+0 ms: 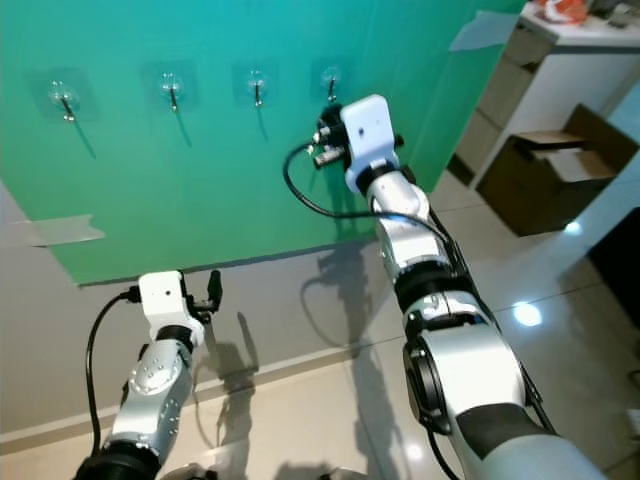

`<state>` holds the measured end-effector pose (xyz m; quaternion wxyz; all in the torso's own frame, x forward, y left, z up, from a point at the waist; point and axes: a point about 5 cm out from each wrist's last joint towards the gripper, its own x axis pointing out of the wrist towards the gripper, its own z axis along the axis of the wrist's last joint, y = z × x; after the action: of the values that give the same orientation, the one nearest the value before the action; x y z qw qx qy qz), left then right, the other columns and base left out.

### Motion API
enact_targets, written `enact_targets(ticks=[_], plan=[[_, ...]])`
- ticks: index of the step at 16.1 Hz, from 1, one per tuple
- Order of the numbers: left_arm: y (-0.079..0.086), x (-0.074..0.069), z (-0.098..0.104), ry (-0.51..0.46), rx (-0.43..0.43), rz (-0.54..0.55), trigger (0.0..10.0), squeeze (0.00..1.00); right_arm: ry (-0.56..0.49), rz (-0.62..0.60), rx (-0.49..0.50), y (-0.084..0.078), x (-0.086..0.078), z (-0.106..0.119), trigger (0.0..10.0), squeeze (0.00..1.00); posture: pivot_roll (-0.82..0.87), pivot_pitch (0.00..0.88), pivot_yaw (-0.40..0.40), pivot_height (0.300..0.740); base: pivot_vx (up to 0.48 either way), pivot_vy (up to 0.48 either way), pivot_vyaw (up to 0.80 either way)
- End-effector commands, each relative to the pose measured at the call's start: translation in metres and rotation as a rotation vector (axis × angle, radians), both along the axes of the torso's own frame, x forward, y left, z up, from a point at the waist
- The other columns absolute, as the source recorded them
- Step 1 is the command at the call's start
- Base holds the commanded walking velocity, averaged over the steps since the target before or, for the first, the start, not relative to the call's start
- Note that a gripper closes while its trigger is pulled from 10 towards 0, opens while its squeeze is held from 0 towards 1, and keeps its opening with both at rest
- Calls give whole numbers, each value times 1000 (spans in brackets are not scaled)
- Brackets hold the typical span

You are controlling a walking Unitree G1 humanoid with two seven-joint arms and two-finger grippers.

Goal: Hang keys on a hook

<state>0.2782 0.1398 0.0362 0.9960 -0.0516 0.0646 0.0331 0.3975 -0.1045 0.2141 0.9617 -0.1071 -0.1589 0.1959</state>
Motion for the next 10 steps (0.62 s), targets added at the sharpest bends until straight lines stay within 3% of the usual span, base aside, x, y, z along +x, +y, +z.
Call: enact_targets(ticks=[1, 6, 10], plan=[[-6, -2, 1, -10, 8, -3, 10000, 0, -42, 18, 18, 3, 3, 20, 0, 0, -73, 0, -140, 740, 0, 0, 0], [-13, -10, 1, -11, -7, 13, 10000, 0, -46, 30, -12, 3, 7, 29, 0, 0, -75, 28, -166, 740, 0, 0, 0], [-8, -8, 4, -13, 9, 12, 10000, 0, -64, -8, -8, -3, 10, 39, 0, 0, -65, 26, -154, 740, 0, 0, 0]])
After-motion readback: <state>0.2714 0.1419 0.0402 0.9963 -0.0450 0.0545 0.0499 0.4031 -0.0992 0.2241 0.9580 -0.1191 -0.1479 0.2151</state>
